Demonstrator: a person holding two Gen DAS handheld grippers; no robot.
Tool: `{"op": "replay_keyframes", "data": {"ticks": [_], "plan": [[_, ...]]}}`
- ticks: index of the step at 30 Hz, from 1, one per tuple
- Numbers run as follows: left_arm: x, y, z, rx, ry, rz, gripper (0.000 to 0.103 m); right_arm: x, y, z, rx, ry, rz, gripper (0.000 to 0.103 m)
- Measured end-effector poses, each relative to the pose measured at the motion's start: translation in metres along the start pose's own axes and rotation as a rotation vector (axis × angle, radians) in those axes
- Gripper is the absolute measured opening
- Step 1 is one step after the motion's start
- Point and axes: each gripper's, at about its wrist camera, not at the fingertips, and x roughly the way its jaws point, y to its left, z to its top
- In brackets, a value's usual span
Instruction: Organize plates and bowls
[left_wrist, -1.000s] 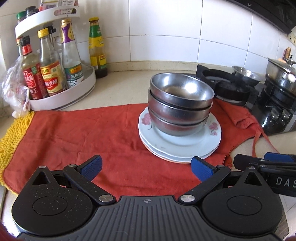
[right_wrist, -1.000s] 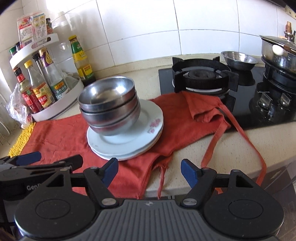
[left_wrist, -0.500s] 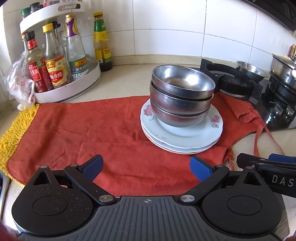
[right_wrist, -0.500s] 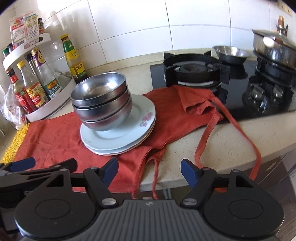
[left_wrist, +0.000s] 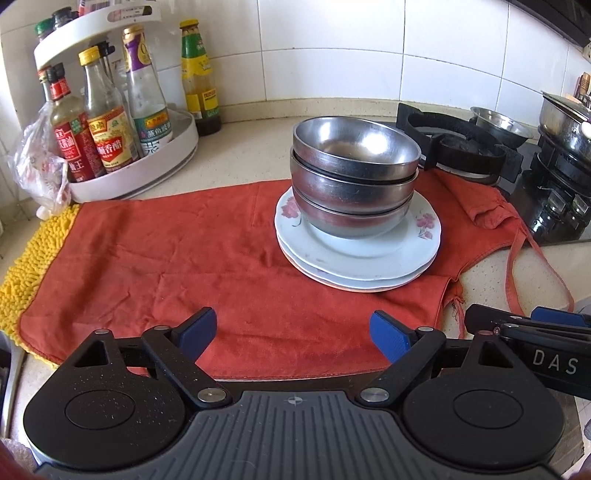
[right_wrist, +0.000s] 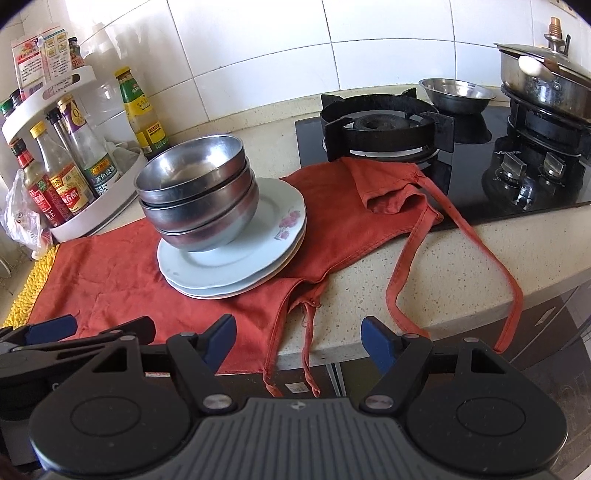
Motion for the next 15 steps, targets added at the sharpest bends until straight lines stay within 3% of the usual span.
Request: {"op": "replay_keyframes", "data": {"ticks": [15], "plan": [[-0.013,0.004,-0.001,-0.021,-0.042,-0.001,0.090,-0.011,0.009,0.005,-0.054,-0.036,0.018,0.075]]}}
